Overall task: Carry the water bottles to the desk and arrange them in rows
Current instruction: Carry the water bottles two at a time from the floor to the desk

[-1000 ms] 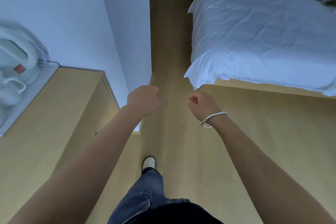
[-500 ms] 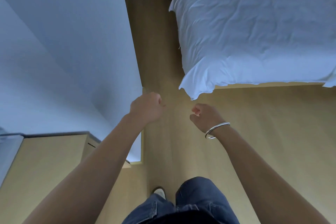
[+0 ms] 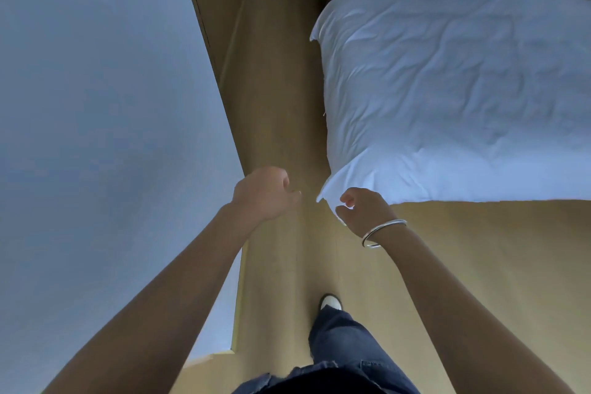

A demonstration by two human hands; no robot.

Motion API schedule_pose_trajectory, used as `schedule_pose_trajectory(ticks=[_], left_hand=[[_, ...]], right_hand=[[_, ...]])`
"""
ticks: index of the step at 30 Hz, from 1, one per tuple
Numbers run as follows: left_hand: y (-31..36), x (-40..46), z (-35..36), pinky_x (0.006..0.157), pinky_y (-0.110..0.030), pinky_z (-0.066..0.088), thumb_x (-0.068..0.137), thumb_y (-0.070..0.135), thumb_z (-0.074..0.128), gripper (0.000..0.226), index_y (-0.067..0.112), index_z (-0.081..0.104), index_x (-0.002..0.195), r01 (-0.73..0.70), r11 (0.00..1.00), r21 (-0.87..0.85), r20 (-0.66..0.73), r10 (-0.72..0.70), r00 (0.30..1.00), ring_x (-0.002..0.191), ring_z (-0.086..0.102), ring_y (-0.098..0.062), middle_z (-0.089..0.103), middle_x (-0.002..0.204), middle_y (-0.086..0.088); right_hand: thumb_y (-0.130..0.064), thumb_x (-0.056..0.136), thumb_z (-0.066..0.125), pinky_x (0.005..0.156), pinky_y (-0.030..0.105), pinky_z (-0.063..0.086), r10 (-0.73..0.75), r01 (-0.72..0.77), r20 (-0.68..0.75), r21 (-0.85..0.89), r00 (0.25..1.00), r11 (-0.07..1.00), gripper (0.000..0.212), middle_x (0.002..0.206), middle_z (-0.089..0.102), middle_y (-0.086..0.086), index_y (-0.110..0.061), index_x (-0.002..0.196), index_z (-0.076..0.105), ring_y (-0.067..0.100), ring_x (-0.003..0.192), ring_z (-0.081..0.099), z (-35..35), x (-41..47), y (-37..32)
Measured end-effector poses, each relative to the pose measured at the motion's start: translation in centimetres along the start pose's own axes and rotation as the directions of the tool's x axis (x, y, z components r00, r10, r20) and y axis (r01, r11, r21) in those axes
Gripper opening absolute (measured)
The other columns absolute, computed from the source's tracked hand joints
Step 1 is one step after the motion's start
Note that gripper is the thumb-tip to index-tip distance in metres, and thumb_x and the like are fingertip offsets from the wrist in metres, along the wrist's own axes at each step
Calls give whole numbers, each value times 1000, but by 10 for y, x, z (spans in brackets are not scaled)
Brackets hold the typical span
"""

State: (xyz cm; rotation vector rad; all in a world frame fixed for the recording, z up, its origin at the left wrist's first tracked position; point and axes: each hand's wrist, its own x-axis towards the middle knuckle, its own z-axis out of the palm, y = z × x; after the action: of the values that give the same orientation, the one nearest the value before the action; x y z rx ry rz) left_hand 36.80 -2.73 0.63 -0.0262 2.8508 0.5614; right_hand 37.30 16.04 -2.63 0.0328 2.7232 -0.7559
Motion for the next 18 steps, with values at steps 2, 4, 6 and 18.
schedule_pose_trajectory(ticks=[2,4,6,18], left_hand=[[15,30,-5,72,-29,44,86,40,54,29,16,59,100,22,999,-23,-5,-22,1000,87,59,-16,63,96,-1],[28,58,-8,70,-27,43,86,40,53,27,18,57,100,45,998,-48,-14,-45,999,83,58,-14,61,90,3],[38,83,-8,67,-25,41,85,40,52,25,19,56,98,69,995,-72,-16,-70,997,80,57,-12,59,84,5],[41,220,-26,61,-23,41,86,42,52,30,20,55,106,86,990,-109,-15,-88,996,73,56,-9,59,83,7]], right_hand=[[-21,88,50,83,27,42,-33,33,20,17,999,999,27,114,61,6,-9,111,58,22,101,56,-21,32,5],[-22,87,51,82,25,40,-63,63,33,13,997,998,27,115,59,3,-13,112,57,19,101,55,-40,62,10],[-23,87,52,81,25,40,-83,83,35,1,996,997,26,114,59,3,-13,111,57,18,96,54,-57,89,16],[-21,87,49,92,40,45,-83,87,109,-32,991,996,32,114,61,19,1,109,57,31,106,57,-93,224,6]])
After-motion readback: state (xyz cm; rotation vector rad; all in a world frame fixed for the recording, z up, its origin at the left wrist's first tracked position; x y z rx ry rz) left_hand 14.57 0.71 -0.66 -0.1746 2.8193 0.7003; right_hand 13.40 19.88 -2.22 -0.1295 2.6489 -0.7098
